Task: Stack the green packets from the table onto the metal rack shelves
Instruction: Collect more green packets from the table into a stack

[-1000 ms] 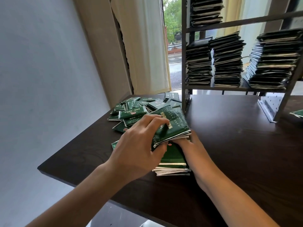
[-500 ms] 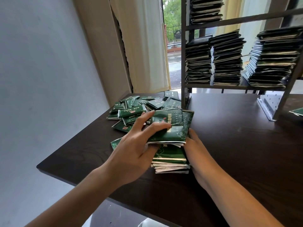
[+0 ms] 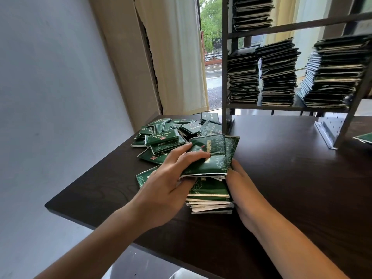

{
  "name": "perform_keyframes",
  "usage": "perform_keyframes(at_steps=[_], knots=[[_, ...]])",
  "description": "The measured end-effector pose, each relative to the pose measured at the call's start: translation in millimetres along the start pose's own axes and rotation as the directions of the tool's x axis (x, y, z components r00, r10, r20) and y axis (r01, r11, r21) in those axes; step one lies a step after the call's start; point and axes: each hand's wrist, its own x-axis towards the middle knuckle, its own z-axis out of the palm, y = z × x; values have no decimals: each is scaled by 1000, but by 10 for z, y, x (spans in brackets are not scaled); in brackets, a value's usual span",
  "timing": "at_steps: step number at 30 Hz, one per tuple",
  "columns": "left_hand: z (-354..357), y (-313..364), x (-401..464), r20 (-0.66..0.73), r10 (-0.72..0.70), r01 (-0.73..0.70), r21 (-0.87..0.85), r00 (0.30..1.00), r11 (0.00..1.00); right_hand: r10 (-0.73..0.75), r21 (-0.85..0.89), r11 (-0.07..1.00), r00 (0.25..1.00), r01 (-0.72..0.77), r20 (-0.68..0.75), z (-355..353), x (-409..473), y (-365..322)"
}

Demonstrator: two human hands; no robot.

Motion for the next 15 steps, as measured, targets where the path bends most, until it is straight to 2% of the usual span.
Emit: perform_keyframes(at_steps=[3, 15], knots=[[17, -1, -2, 3, -11, 11, -47, 1000, 999, 7, 11, 1000, 1000, -7, 20, 7, -9, -18], [8, 17, -20, 18, -21, 21, -24, 1000, 999, 8, -2, 1000, 1000, -8, 24, 9, -30, -22]])
